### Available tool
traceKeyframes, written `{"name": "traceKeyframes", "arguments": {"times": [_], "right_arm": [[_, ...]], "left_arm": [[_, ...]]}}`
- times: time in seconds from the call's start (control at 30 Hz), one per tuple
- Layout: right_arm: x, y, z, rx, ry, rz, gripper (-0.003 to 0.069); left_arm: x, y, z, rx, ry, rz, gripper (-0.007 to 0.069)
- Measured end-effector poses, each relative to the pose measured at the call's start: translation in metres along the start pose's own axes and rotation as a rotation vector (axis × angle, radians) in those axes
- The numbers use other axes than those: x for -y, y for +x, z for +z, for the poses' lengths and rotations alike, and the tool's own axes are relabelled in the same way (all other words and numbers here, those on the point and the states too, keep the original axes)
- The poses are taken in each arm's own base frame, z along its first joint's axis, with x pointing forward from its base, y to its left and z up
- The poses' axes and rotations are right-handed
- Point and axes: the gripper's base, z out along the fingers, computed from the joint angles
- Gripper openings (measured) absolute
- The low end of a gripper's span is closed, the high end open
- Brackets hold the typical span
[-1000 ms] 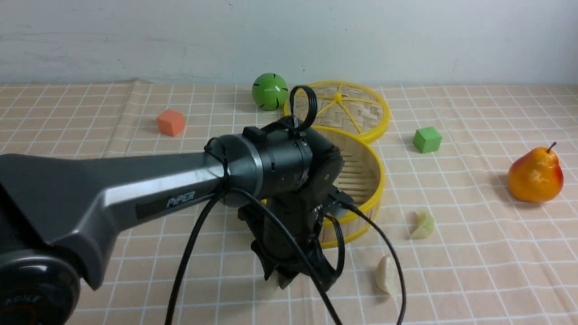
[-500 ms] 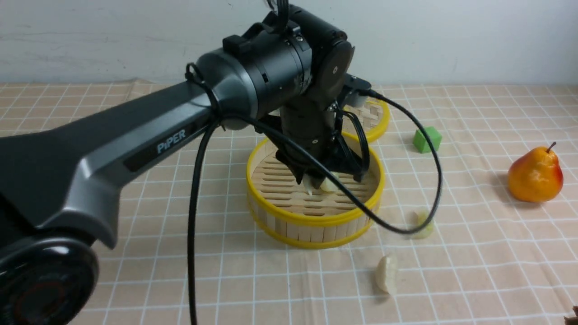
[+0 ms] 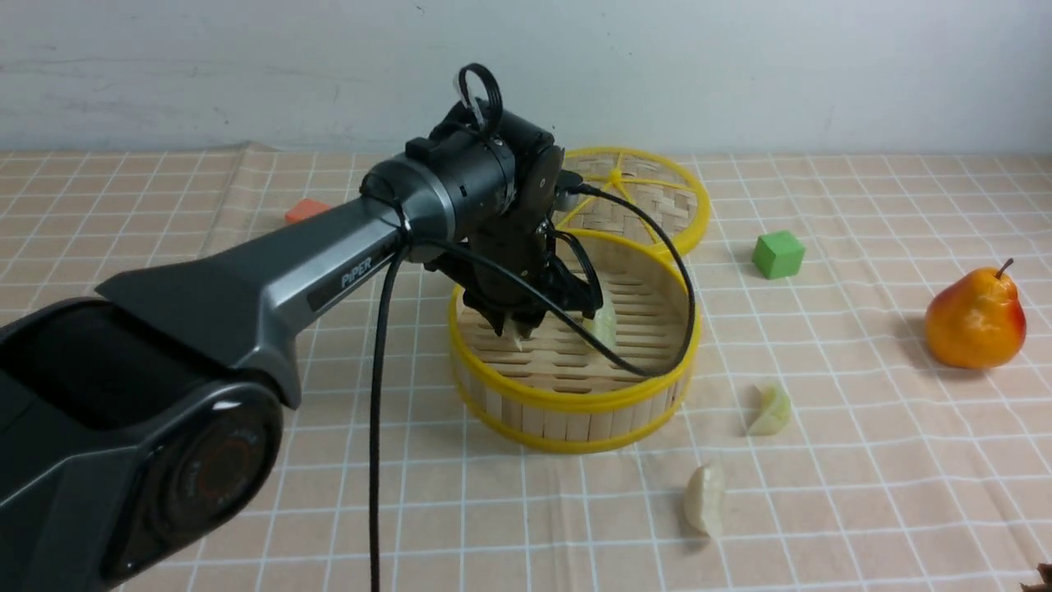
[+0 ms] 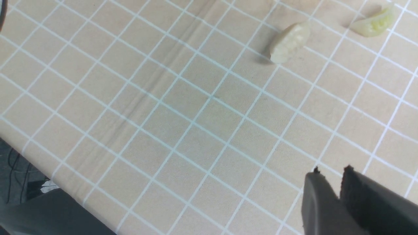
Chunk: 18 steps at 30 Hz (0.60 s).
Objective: Put the dumplings into the steamer on the table with the brown tablecloth.
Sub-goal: 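Place the dumpling into the bamboo steamer basket with the left gripper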
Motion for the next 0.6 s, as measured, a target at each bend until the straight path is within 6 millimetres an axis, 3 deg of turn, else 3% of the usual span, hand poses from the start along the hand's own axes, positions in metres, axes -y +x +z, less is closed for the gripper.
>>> {"name": "traceKeyframes", "arguments": {"times": [0.2, 0.3, 0.4, 0.57, 0.6], "right_arm": [[0.000, 0.000, 0.001, -0.005, 0.000, 0.044, 0.0113], [0.001, -0.001, 0.003, -0.013, 0.008, 0.078, 0.0113], [0.003, -0.005, 0.007, -0.027, 0.035, 0.105, 0.0113], [0.006, -0.022, 0.017, -0.063, 0.076, 0.101, 0.0115], [0.006, -0.023, 0.017, -0.065, 0.078, 0.101, 0.0115]], "left_arm": [[0.001, 0.000, 0.005, 0.010, 0.003, 0.002, 0.0223], [0.000, -0.001, -0.002, 0.003, 0.001, -0.001, 0.0309], [-0.003, -0.005, -0.028, 0.024, 0.004, -0.010, 0.0375], [-0.014, -0.017, -0.115, 0.153, 0.027, -0.035, 0.0408], [-0.015, -0.018, -0.123, 0.164, 0.029, -0.038, 0.0407]]}}
